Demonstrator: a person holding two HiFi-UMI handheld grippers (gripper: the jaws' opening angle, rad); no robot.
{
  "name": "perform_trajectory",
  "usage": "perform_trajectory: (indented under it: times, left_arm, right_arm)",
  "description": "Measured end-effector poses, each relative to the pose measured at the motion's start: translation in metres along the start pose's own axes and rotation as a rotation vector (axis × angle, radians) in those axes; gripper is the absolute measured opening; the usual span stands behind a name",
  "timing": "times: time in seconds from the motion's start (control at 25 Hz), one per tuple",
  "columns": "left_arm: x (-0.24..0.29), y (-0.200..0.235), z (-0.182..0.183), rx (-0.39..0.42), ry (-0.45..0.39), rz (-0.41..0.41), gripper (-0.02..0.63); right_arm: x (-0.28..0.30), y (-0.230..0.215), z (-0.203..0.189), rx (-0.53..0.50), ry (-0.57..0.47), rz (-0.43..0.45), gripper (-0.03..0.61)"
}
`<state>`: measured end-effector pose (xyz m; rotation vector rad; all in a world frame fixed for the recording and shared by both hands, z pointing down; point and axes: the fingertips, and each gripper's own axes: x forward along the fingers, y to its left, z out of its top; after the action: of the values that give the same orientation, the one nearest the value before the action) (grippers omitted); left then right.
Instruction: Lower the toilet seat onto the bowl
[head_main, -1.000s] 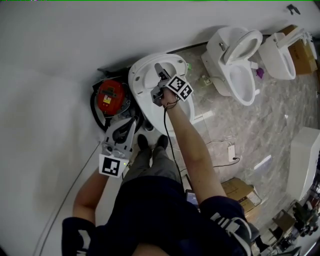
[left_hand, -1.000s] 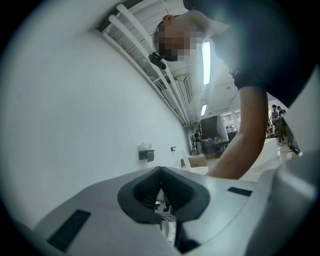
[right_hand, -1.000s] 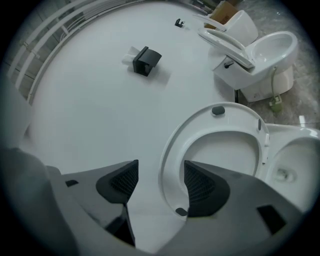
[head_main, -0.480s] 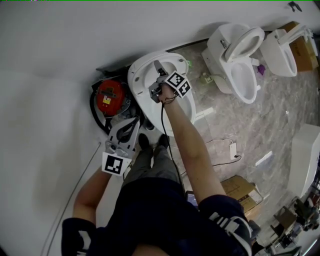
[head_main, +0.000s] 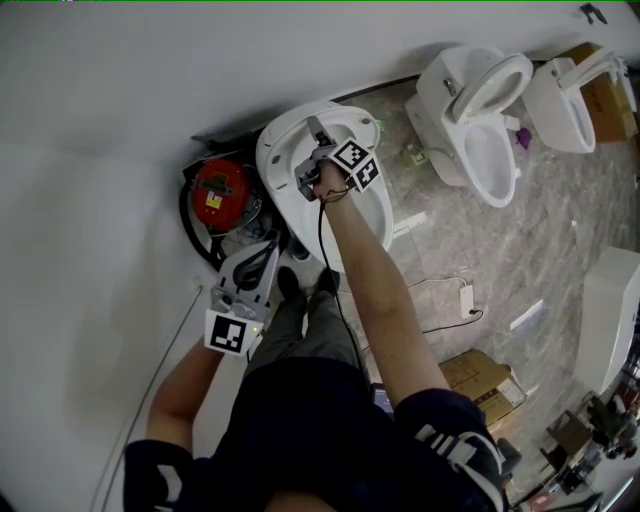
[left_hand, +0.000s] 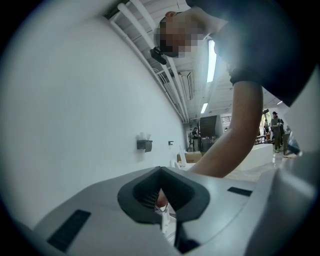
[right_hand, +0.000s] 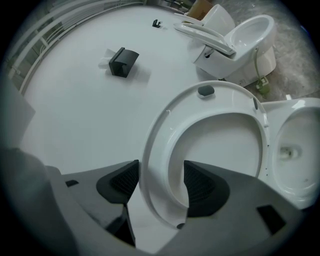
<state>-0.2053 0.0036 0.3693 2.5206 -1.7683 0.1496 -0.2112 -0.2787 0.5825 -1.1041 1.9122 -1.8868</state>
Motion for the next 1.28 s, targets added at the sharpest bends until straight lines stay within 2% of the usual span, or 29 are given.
perform_trajectory:
  times: [0.4, 0.6, 0.72, 0.92, 1.28]
  left_arm:
    - [-0.008, 0.014, -0.007, 0.004, 0.013, 0.018, 0.025]
    - [-0.01, 0.019, -0.012, 0.005, 0.016, 0.02, 0.025]
    - [-0.011, 0.021, -0.013, -0.002, 0.031, 0.025, 0.025]
    - [-0.009, 0.022, -0.014, 0.007, 0.024, 0.025, 0.025]
    - [-0.01, 0.021, -0.02, 0.004, 0.042, 0.029, 0.025]
  right_arm:
    - [0.015, 0.004, 0.0, 0.057, -0.032, 0.01, 0.279]
    - [0.021, 0.008, 0.001, 0.07, -0.048, 0.024, 0.222]
    - [0.022, 0.01, 0.002, 0.069, -0.05, 0.039, 0.234]
    - [0.024, 0.011, 0.003, 0.076, -0.044, 0.093, 0.218]
    - [0.013, 0.011, 0.002, 0.075, -0.04, 0.106, 0.216]
